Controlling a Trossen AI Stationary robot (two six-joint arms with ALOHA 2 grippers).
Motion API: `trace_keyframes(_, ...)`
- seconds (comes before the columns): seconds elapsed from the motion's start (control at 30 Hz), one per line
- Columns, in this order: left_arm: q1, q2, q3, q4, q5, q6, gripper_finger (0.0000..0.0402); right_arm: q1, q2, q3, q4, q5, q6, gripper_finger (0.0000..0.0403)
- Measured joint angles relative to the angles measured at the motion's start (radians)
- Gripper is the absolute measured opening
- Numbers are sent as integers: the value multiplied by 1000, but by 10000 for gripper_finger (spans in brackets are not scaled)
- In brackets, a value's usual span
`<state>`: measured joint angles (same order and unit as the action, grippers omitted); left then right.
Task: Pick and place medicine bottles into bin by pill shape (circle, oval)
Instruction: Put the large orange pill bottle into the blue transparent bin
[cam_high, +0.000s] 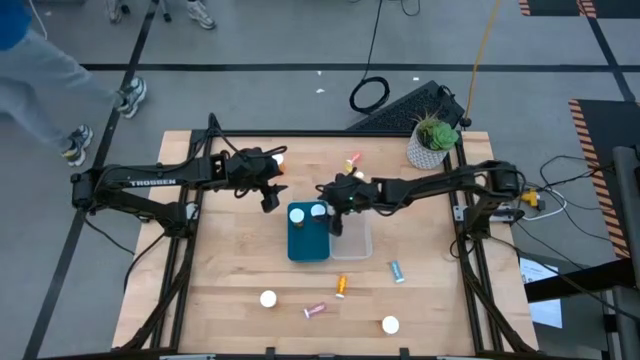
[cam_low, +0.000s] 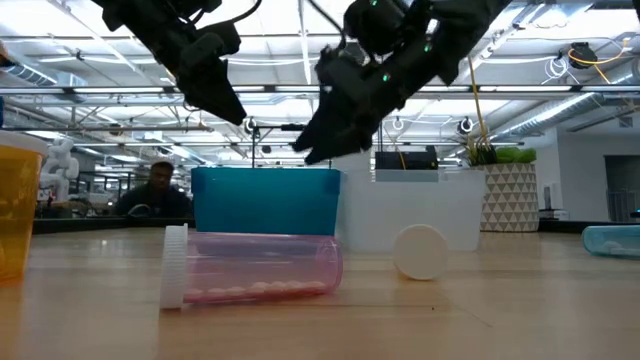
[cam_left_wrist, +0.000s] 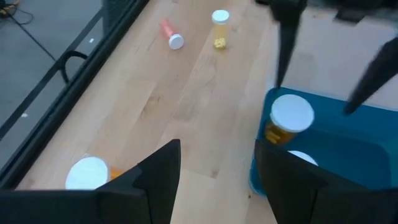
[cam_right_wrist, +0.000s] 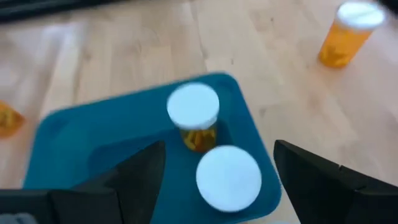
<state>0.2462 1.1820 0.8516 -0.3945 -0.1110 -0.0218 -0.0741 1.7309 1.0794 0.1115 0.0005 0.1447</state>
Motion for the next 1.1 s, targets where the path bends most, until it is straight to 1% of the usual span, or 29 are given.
trace_keyframes(0.17, 0, 0, 0, -23, -63, -12, 209, 25, -125, 0, -138, -1, -51, 291)
trace_keyframes(0.27, 2, 0, 0, -39, -79, -15, 209, 38, -204, -14, -210, 4, -77, 291)
trace_keyframes(0.47, 25, 3, 0, -28, -105, -36, 211, 46, -366, -165, -192, 7, -143, 290)
trace_keyframes(0.53, 46, 11, 0, -27, -107, -36, 220, 46, -422, -222, -195, 26, -170, 290)
trace_keyframes(0.63, 86, 19, -1, -16, -97, -12, 247, 42, -503, -286, -194, 62, -215, 290)
trace_keyframes(0.77, 144, 27, -2, 1, -78, -6, 289, 37, -599, -346, -191, 112, -244, 290)
trace_keyframes(0.87, 191, 44, 0, 21, -73, -7, 310, 29, -655, -382, -190, 134, -246, 290)
trace_keyframes(0.93, 226, 60, -1, 29, -63, -23, 317, 18, -685, -403, -189, 135, -238, 290)
trace_keyframes(1.1, 297, 122, -1, 39, -20, -73, 317, -6, -724, -448, -148, 135, -210, 290)
